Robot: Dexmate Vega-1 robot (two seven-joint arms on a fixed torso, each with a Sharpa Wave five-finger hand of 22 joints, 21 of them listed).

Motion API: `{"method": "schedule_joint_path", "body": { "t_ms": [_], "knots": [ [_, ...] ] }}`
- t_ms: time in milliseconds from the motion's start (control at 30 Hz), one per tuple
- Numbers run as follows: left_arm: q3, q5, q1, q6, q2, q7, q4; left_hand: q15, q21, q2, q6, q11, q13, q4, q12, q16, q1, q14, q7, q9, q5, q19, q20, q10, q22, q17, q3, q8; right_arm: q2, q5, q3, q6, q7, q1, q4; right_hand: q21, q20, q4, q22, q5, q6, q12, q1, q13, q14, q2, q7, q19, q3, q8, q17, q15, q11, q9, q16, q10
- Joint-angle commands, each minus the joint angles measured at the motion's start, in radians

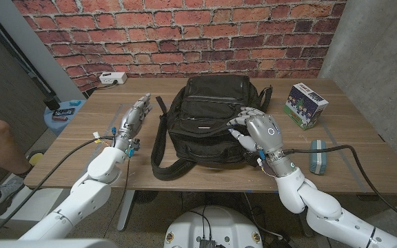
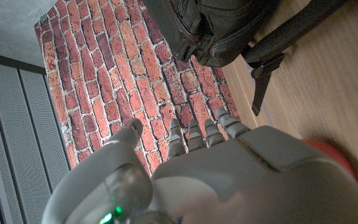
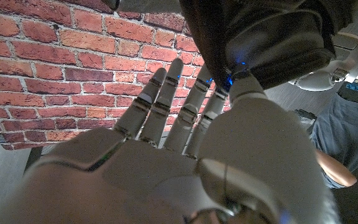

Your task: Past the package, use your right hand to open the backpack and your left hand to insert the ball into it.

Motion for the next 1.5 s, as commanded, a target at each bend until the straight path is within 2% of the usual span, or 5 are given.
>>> {"method": "schedule_joint_path", "body": {
  "t_ms": [33, 533, 900, 1100, 1500],
  "knots": [
    [-0.041, 0.045, 0.057, 0.056, 0.059, 0.047, -0.077, 0.001, 0.002, 0.001, 0.005, 0.003, 0.002, -0.004, 0.005, -0.002, -0.004, 0.005, 0.004, 0.002, -0.002, 0.004, 0.003, 0.009, 0.002, 0.001, 0.009, 0.006, 0.007, 0.024, 0.011, 0.038, 0.005, 0.03, 0.011, 0.002, -0.092, 0.003, 0.003, -0.002, 0.012, 0.007, 0.011, 0.005, 0.01, 0.01, -0.004, 0.006, -0.003, 0.006, 0.004, -0.153, 0.002, 0.002, 0.004, 0.005],
    [-0.113, 0.061, 0.167, 0.094, 0.1, 0.082, -0.149, 0.005, 0.003, 0.0, 0.017, 0.011, 0.003, -0.017, 0.01, -0.001, 0.004, 0.01, 0.011, 0.002, -0.001, 0.007, 0.005, 0.026, 0.002, 0.0, 0.015, 0.009, 0.027, 0.041, -0.001, 0.088, 0.033, 0.084, 0.039, 0.002, -0.092, 0.002, 0.004, -0.001, 0.012, 0.012, 0.027, 0.015, 0.017, 0.023, 0.003, 0.004, -0.007, 0.007, 0.009, -0.154, 0.006, 0.003, 0.002, 0.009],
    [-0.178, 0.15, 0.221, 0.16, 0.138, 0.137, -0.226, 0.011, 0.006, 0.007, 0.058, 0.002, 0.003, -0.064, 0.017, 0.006, 0.043, 0.047, 0.019, 0.001, 0.018, 0.025, 0.021, 0.062, 0.001, 0.002, 0.043, 0.016, 0.038, 0.069, 0.002, 0.116, 0.043, 0.104, 0.061, 0.002, -0.092, 0.003, 0.004, -0.002, 0.011, 0.012, 0.031, 0.018, 0.02, 0.027, 0.006, 0.003, -0.012, 0.007, 0.011, -0.154, 0.007, 0.004, 0.0, 0.008],
    [-0.214, 0.217, 0.245, 0.25, 0.178, 0.163, -0.285, 0.005, 0.008, 0.002, 0.075, -0.004, 0.004, -0.092, 0.016, 0.006, 0.064, 0.059, 0.016, 0.001, 0.031, 0.037, 0.029, 0.071, 0.001, 0.002, 0.056, 0.017, 0.047, 0.081, -0.001, 0.135, 0.046, 0.125, 0.081, 0.003, -0.092, 0.002, 0.004, -0.002, 0.012, 0.014, 0.036, 0.02, 0.023, 0.029, 0.009, 0.003, -0.014, 0.008, 0.013, -0.154, 0.007, 0.004, 0.0, 0.01],
    [-0.299, 0.299, 0.294, 0.357, 0.212, 0.148, -0.349, 0.002, 0.01, -0.006, 0.088, -0.005, 0.004, -0.111, 0.017, 0.006, 0.074, 0.069, 0.014, 0.001, 0.035, 0.045, 0.026, 0.082, 0.002, 0.002, 0.056, 0.017, 0.058, 0.093, -0.005, 0.158, 0.048, 0.148, 0.097, 0.002, -0.098, 0.002, 0.004, 0.0, 0.014, 0.02, 0.045, 0.027, 0.031, 0.031, 0.013, -0.002, -0.02, 0.009, 0.019, -0.155, 0.009, 0.005, 0.001, 0.019]
  ]
}}
